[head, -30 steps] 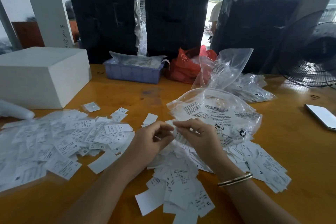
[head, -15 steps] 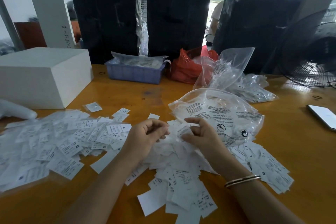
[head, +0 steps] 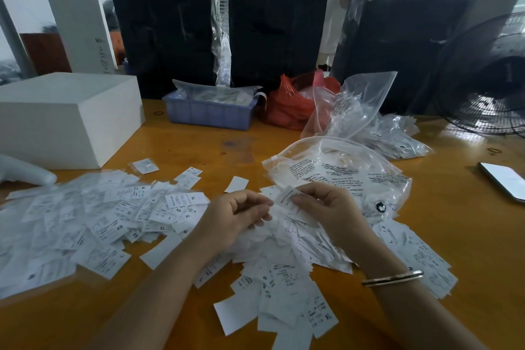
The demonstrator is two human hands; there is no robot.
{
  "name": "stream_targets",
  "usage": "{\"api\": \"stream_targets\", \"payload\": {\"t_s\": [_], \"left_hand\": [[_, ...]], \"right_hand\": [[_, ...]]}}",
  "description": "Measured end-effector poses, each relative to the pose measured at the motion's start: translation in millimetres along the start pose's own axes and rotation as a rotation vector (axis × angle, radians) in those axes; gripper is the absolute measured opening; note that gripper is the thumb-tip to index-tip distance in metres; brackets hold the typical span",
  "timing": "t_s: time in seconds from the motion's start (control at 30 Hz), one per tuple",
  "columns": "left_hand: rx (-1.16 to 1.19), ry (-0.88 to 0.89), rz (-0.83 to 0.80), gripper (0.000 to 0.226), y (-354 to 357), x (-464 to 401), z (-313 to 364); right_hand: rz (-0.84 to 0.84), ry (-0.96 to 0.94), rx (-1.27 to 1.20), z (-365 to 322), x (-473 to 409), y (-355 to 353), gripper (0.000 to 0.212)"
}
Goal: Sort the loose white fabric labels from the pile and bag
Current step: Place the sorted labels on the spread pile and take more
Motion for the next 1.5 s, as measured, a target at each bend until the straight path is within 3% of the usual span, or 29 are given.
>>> {"api": "stream_targets", "payload": {"t_s": [0.43, 0.7, 1.17, 1.3, 1.43, 1.5], "left_hand": [[-0.099, -0.029, -0.010, 0.015, 0.1, -0.2, -3.3], [-0.056, -0.012, 0.004, 0.014, -0.4, 0.7, -3.2], [-0.067, -0.032, -0.010, 0.014, 2.2, 0.5, -0.7], [-0.074, -0.011, -0.010, 0.018, 4.9, 1.2, 0.1], [0.034, 0.025, 0.167, 0.020, -1.2, 1.3, -1.0], [0.027, 0.013, 0.170, 0.019, -2.6, 1.6, -1.7]], "right_hand": [[-0.200, 0.050, 0.075, 1.5, 1.0, 3.8, 0.032], [-0.118, 0.029, -0.056, 4.8, 2.4, -0.2, 0.024], [-0.268, 0.018, 0.123, 7.9, 0.9, 5.2, 0.046], [-0.270, 0.027, 0.043, 13.6, -0.7, 9.2, 0.055], [-0.113, 0.072, -0.184, 18.4, -1.2, 5.1, 0.037], [-0.088, 0.075, -0.171, 19.1, -1.6, 3.1, 0.024]]}}
Point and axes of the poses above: each hand's wrist, its own x-axis away from the middle knuckle, its own y-axis out of the palm, z = x × y, the point moved 1 cm from there along -x, towards the middle knuckle, and after that the axes turned 14 degrees about -z, right-handed, at the moved point
